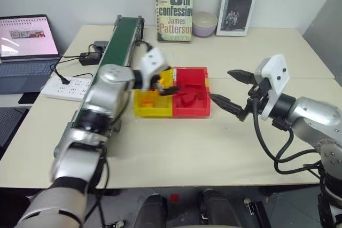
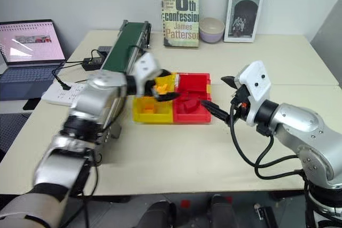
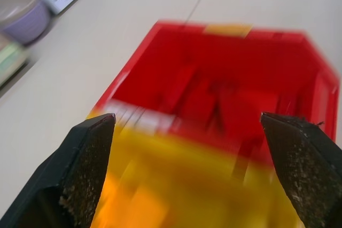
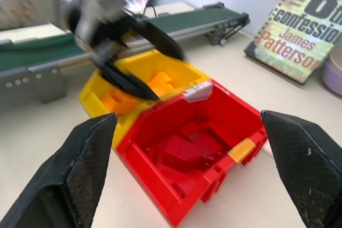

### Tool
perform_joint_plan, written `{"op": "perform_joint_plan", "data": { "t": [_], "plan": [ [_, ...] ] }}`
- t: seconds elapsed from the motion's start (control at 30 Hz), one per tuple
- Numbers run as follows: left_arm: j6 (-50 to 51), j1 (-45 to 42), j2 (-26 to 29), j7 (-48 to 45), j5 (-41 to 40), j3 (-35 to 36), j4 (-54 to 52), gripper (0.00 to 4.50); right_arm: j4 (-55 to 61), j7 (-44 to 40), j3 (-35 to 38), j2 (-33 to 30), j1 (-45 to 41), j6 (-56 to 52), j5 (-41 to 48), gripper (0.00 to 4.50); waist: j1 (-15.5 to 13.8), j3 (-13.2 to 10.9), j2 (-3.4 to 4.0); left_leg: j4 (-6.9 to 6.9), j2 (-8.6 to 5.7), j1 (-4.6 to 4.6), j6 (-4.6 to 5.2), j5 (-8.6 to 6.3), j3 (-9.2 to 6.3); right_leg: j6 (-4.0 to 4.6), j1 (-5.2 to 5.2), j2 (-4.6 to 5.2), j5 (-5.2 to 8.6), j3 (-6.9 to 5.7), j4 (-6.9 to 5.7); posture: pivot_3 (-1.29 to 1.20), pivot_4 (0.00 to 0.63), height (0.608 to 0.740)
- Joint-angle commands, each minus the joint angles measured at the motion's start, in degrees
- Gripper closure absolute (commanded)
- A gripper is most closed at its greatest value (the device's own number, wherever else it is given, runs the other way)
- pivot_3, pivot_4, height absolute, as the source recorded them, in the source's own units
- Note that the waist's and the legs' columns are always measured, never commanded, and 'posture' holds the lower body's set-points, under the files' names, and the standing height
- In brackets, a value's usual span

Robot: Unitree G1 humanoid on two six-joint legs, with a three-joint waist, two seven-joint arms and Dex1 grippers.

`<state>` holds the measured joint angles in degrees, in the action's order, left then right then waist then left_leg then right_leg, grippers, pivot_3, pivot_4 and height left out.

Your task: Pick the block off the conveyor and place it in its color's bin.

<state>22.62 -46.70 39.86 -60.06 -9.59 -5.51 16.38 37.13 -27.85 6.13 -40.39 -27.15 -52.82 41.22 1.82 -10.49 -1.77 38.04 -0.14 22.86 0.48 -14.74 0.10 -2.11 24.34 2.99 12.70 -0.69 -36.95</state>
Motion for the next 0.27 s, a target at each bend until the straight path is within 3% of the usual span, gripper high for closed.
{"op": "perform_joint_plan", "data": {
  "t": [0.03,0.27],
  "plan": [
    [11.6,5.6,6.5,-1.6,-7.7,8.9,-13.9,0.01,-3.4,-3.3,-1.0,-0.2,-2.6,3.7,-1.5,0.00,-0.1,0.0,0.00,0.00,0.00,0.00,0.00,0.00,-0.06,0.00,0.00,-0.01,0.01,-0.02,-0.01,0.00,0.150,0.740],
    [19.8,13.0,10.0,1.9,-11.7,13.9,-24.1,0.01,-5.4,-3.5,-2.5,2.1,-4.1,4.6,-2.3,0.00,-1.9,0.0,-0.01,0.15,-0.21,0.05,-0.01,0.00,-0.10,-0.06,-0.17,0.13,0.04,-0.05,0.09,0.00,0.150,0.740]
  ]
}}
